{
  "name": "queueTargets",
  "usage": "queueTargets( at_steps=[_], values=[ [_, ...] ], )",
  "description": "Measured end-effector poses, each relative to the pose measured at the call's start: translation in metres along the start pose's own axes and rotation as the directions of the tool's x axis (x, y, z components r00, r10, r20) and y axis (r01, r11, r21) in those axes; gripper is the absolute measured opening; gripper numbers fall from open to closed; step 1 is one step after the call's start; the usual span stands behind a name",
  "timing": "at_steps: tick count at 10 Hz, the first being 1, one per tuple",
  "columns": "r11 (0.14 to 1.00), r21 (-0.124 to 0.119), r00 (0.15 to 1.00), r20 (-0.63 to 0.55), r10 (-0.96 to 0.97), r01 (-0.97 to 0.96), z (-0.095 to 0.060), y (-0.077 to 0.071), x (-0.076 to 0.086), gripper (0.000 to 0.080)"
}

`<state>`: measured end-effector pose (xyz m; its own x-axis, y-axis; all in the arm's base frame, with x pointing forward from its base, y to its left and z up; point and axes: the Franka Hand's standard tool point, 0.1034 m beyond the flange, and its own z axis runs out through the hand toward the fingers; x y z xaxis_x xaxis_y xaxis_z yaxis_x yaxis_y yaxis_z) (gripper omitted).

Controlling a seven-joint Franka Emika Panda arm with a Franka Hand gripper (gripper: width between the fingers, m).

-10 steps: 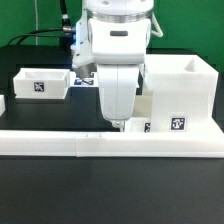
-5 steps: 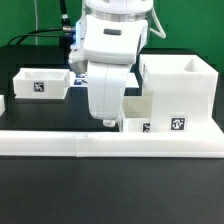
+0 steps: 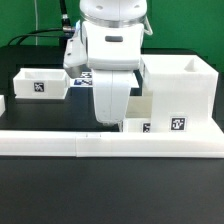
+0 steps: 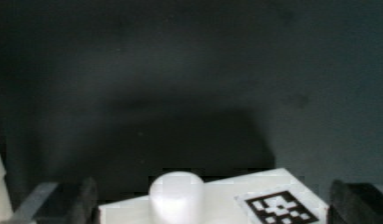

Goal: Assemble drawer

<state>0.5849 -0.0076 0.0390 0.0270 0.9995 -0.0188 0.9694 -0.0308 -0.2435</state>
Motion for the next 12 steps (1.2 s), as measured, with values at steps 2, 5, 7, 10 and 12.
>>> queueTargets(
  at_steps=[2,5,7,10,12],
  values=[
    [1.0,0.001,1.0,0.0,0.0,0.0,0.0,0.0,0.0,0.0649],
    [0.999,0.03,1.0,0.0,0.026,-0.026,-0.007,-0.003,0.023,0.0649],
    [0.999,0.046,1.0,0.001,0.028,-0.028,-0.01,-0.003,0.039,0.0649],
    [0.998,0.047,0.999,0.004,0.035,-0.036,-0.009,-0.003,0.036,0.0649],
    [0.998,0.05,0.999,0.002,0.036,-0.036,-0.007,-0.004,0.037,0.0649]
  ],
)
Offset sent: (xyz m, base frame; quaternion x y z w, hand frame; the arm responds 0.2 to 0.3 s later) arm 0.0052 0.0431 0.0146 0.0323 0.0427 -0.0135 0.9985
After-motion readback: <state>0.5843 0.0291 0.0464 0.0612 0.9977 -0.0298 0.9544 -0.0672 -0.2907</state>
